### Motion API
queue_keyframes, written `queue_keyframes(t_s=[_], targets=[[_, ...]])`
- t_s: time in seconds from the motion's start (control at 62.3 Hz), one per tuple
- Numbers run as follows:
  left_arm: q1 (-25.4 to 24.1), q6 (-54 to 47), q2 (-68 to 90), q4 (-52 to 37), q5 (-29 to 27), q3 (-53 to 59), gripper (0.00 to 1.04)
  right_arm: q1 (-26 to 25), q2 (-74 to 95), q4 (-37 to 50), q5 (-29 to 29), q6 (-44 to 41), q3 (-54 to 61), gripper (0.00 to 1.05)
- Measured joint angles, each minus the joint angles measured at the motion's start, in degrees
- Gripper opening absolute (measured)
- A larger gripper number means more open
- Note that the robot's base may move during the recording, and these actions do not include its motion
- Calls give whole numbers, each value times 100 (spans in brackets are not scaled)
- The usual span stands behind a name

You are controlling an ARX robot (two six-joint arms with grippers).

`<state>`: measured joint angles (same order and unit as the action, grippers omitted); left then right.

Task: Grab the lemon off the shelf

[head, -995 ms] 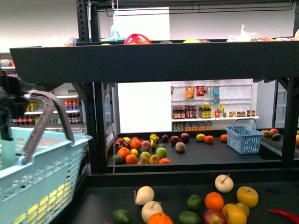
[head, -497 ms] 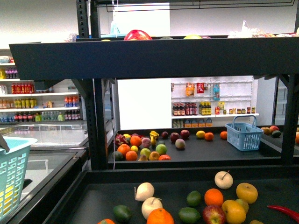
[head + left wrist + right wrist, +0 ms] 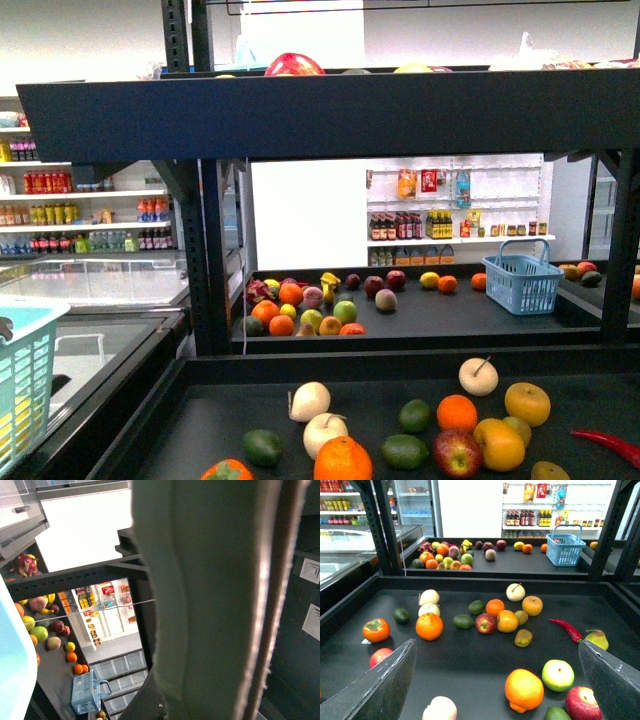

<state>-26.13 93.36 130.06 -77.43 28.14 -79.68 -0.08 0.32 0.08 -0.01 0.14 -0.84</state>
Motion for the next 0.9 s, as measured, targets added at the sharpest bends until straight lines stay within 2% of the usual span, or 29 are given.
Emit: queue_keyframes(t_s=[0.241, 0.353, 0.417, 0.513, 0.722, 0.898], targets=[[20, 17, 120, 146, -17, -42, 9, 0, 0, 0, -2, 0, 0, 97], [-2, -396, 55, 426, -4, -74, 28, 0, 0, 0, -2, 0, 0, 97], [9, -566, 57, 675, 42, -72, 44, 0, 0, 0, -4, 0, 0, 97], [7, -710, 55, 1010, 66, -79, 61, 0, 0, 0, -2, 0, 0, 97], [2, -1025, -22, 1788, 214, -133, 98, 0, 0, 0, -2, 0, 0, 97], [-17, -1158, -199, 1873, 258, -74, 97, 0, 0, 0, -2, 0, 0, 97]])
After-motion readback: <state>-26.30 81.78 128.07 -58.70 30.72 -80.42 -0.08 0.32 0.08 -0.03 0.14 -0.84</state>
